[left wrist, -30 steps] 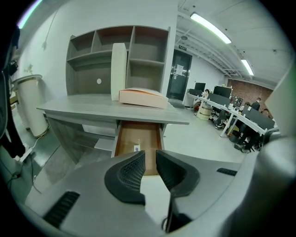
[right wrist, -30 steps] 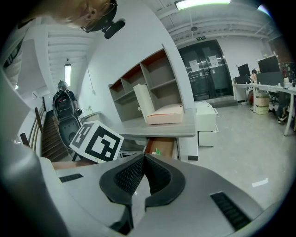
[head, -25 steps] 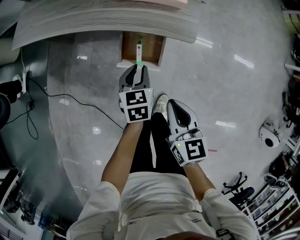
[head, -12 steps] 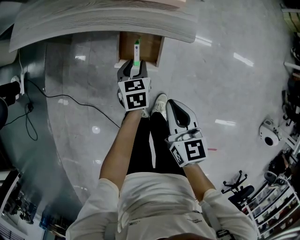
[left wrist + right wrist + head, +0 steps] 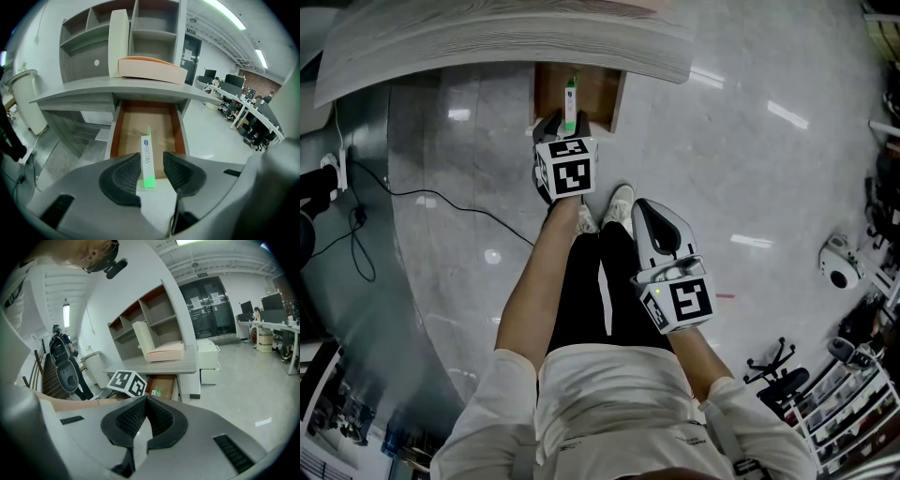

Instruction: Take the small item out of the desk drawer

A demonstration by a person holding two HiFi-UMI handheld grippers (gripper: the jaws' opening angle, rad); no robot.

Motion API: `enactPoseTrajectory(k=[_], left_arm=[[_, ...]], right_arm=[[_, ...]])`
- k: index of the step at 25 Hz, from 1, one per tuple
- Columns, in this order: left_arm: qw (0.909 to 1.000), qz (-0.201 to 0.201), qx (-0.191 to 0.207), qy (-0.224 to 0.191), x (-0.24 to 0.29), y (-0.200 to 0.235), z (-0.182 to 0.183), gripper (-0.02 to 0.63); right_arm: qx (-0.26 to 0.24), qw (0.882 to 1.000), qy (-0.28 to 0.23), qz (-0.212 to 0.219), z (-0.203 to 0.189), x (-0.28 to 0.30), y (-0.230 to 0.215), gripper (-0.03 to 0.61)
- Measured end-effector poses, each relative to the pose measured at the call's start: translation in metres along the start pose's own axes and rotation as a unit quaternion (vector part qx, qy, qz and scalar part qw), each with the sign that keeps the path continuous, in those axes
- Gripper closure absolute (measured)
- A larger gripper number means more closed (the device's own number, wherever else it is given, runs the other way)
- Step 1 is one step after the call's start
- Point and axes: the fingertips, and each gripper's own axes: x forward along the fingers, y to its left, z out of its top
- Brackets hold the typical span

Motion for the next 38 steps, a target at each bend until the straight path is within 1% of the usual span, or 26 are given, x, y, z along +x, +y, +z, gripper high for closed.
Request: enactPoseTrajectory(k=[4,9,14,17,24,32,38], left_arm=[[0.9999,0.001,0.002,0.012,0.013,0.001,-0.002,0.463],[0.9996,0.007,-0.011,0.026,0.029,0.005,-0.003,0.463],[0.999,0.012,-0.01,0.041,0.039,0.007,-0.003,0.463],[0.9986,0.014,-0.003,0.051,0.043,0.009,-0.006,0.465],[0.997,0.016,-0.017,0.073,0.052,0.012,-0.013,0.507],[0.9971,0.012,-0.026,0.07,0.047,0.011,-0.015,0.511],[0.9976,0.014,-0.028,0.062,0.033,0.008,-0.007,0.511]], right_arm=[[0.0,1.0,0.003,0.001,-0.001,-0.001,-0.001,0.546],[0.001,1.0,0.006,0.004,-0.003,0.0,-0.005,0.546],[0.008,1.0,0.01,0.009,-0.005,0.0,-0.004,0.546],[0.008,1.0,0.011,0.011,-0.006,-0.002,-0.003,0.546],[0.01,1.0,0.012,0.01,-0.007,-0.005,-0.01,0.546],[0.008,1.0,0.007,0.007,-0.005,-0.009,-0.01,0.546],[0.005,1.0,0.0,0.004,0.002,-0.013,-0.007,0.546]])
